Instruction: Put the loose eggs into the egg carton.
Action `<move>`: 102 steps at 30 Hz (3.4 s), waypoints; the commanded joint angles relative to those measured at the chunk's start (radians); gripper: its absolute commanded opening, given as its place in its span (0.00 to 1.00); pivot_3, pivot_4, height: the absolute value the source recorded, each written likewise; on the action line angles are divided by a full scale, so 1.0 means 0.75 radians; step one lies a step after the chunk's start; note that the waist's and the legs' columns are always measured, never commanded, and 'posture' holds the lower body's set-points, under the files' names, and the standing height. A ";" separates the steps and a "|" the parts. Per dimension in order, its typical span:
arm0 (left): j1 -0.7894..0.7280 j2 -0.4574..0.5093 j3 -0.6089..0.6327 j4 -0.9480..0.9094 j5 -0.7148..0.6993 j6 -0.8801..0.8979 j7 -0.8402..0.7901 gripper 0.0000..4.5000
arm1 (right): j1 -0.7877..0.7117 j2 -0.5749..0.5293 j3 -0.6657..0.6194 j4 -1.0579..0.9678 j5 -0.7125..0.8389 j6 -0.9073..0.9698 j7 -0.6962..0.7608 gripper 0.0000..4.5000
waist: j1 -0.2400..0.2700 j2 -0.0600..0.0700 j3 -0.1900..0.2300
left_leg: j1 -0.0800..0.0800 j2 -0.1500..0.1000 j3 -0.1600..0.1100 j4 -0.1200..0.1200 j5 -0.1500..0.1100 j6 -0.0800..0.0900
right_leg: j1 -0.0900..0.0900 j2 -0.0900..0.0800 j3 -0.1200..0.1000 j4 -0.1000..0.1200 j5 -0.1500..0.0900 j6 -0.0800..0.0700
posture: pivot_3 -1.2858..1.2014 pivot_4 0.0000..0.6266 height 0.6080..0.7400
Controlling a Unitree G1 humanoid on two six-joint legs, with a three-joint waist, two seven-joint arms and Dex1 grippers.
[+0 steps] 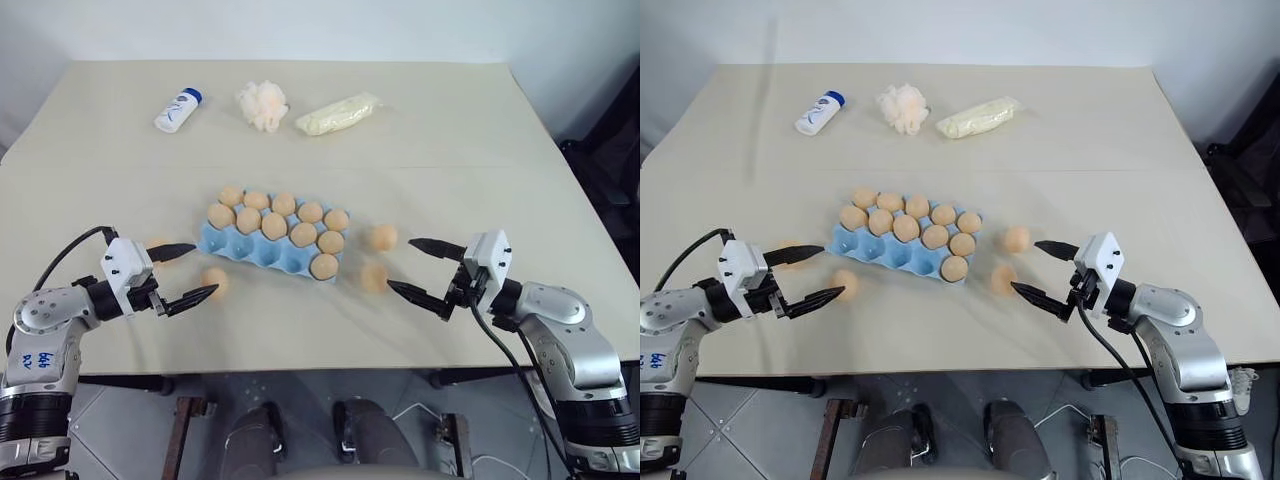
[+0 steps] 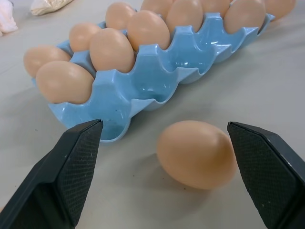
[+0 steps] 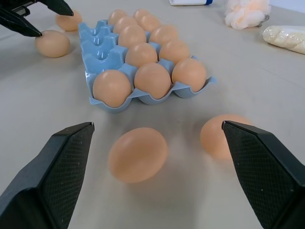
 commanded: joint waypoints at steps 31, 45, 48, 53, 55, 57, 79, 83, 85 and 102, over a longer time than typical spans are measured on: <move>-0.133 -0.024 -0.137 -0.308 -0.120 0.240 -0.168 0.99 | -0.495 0.121 0.151 0.455 -0.152 0.220 -0.198 1.00 | -0.014 0.000 0.000 | 0.001 0.001 0.000 0.002 0.003 -0.003 | -0.001 0.005 0.003 0.005 0.000 -0.001 | 0.52 0.24 1.00; -0.017 -0.073 -0.028 -0.396 -0.144 0.275 -0.008 1.00 | -0.719 0.191 0.228 0.909 -0.299 -0.041 -0.033 0.65 | -0.015 0.000 0.000 | 0.000 0.001 0.001 0.004 0.003 -0.003 | -0.001 0.004 0.003 0.006 0.000 0.000 | 0.52 0.24 1.00; 0.003 -0.095 -0.026 -0.417 -0.142 0.277 0.018 1.00 | -0.735 0.194 0.195 0.892 -0.277 -0.053 -0.030 0.50 | -0.017 0.000 0.000 | 0.000 0.001 0.001 0.003 0.003 -0.003 | -0.001 0.004 0.003 0.006 0.000 0.000 | 0.52 0.24 1.00; 0.029 -0.075 0.030 -0.377 -0.136 0.261 0.033 1.00 | -0.742 0.187 0.200 0.671 -0.217 0.048 0.029 0.50 | -0.026 0.001 0.000 | 0.000 0.002 0.001 0.002 0.002 -0.004 | -0.003 0.005 0.003 0.005 0.000 0.000 | 0.52 0.24 1.00; 0.024 -0.068 0.051 -0.345 -0.131 0.252 0.032 1.00 | -0.760 0.211 0.225 0.568 -0.193 0.121 0.043 0.50 | -0.032 0.001 0.000 | 0.000 0.003 0.000 0.002 0.002 -0.005 | -0.003 0.006 0.003 0.006 0.000 0.000 | 0.52 0.24 1.00; 0.023 -0.062 0.063 -0.324 -0.128 0.247 0.032 1.00 | -0.778 0.256 0.259 0.480 -0.177 0.187 0.033 0.50 | -0.040 0.001 0.000 | 0.000 0.003 0.000 0.002 0.002 -0.005 | -0.003 0.006 0.003 0.006 0.000 -0.001 | 0.52 0.24 1.00; 0.072 -0.065 0.056 -0.385 -0.123 0.263 0.084 1.00 | -0.672 0.383 0.382 0.152 -0.260 0.352 -0.119 0.99 | -0.033 0.000 0.000 | -0.003 0.002 0.000 0.001 0.001 -0.005 | -0.005 0.002 0.000 0.005 -0.001 -0.002 | 0.52 0.24 1.00; 0.025 -0.063 -0.015 -0.390 -0.124 0.316 0.051 1.00 | -0.512 0.246 0.221 0.017 -0.155 0.326 -0.062 0.99 | -0.019 0.000 0.000 | -0.003 0.001 -0.001 -0.001 0.001 -0.004 | -0.003 0.001 -0.001 0.001 -0.001 -0.002 | 0.52 0.24 1.00; -0.007 -0.070 -0.053 -0.370 -0.094 0.293 0.035 1.00 | -0.424 0.186 0.137 -0.049 -0.100 0.314 -0.037 0.99 | -0.007 0.000 0.000 | -0.004 0.001 -0.001 -0.003 0.001 -0.004 | -0.003 0.001 -0.001 -0.002 -0.001 -0.002 | 0.52 0.24 1.00; -0.144 -0.164 -0.263 -0.187 0.027 0.089 -0.081 1.00 | 0.272 -0.079 -0.215 -0.015 -0.075 -0.146 0.098 0.99 | -0.007 0.000 0.000 | 0.002 0.002 0.000 0.000 -0.001 -0.003 | 0.004 0.006 0.003 -0.005 0.000 0.000 | 0.52 0.24 1.00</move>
